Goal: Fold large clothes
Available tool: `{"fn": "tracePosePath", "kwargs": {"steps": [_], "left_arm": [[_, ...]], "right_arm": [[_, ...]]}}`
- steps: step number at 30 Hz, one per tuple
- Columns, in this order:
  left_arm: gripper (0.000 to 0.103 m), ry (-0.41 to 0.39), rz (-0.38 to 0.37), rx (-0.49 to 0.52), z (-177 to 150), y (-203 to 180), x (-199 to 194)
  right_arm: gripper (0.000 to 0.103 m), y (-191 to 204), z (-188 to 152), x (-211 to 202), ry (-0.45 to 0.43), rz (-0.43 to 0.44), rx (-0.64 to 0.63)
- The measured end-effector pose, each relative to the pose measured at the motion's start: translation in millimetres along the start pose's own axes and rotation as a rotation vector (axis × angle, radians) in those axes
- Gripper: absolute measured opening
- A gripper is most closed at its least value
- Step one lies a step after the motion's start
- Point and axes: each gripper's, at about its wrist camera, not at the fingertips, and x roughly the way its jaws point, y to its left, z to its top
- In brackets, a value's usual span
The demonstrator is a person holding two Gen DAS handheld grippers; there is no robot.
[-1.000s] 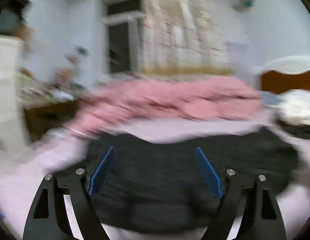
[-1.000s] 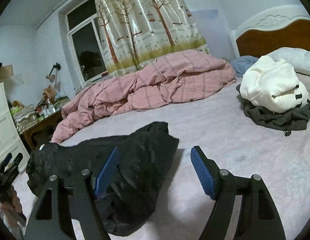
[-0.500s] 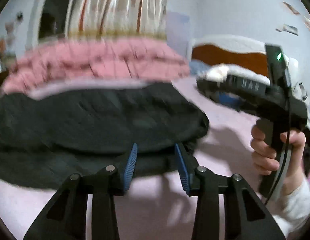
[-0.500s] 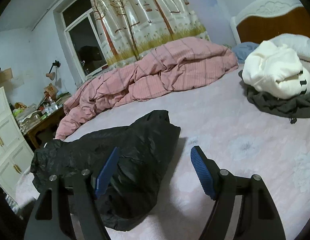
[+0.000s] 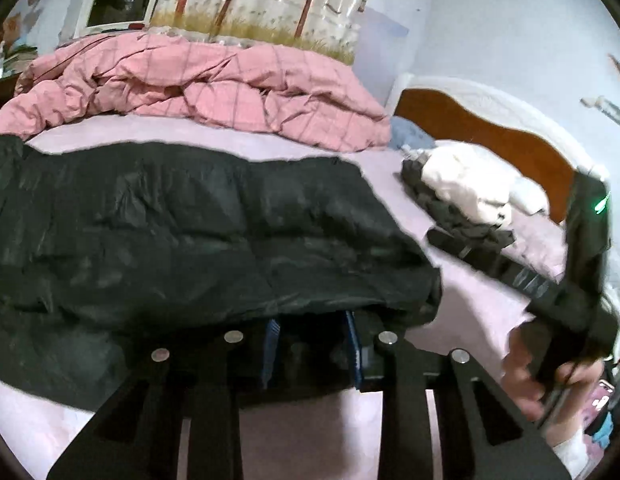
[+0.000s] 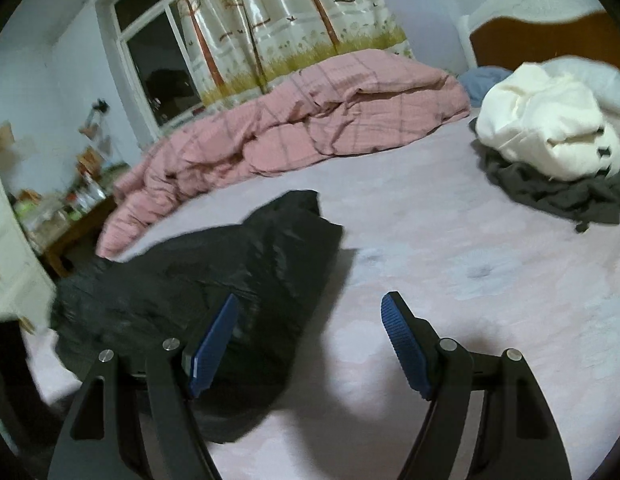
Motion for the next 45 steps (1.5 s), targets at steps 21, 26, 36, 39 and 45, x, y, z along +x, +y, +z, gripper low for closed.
{"fn": "tracePosePath", "kwargs": {"steps": [21, 26, 36, 39, 45], "left_arm": [[0.026, 0.017, -0.110, -0.045, -7.3, 29.7, -16.6], [0.035, -0.015, -0.195, 0.038, -20.9, -13.0, -17.9], [0.039, 0.013, -0.211, -0.072, -16.2, -23.6, 23.3], [0.007, 0.063, -0.252, -0.122, -19.5, -13.4, 34.3], [0.006, 0.029, -0.253, -0.143, -35.2, -5.1, 21.7]], "right_arm": [[0.075, 4.8, -5.7, 21.1, 0.086, 0.119, 0.062], [0.075, -11.8, 3.0, 1.0, -0.034, 0.144, 0.149], [0.075, -14.5, 4.0, 4.0, -0.011, 0.134, 0.148], [0.074, -14.2, 5.2, -0.1, -0.047, 0.105, 0.127], [0.063, -35.3, 21.3, 15.7, -0.033, 0.166, 0.203]]}}
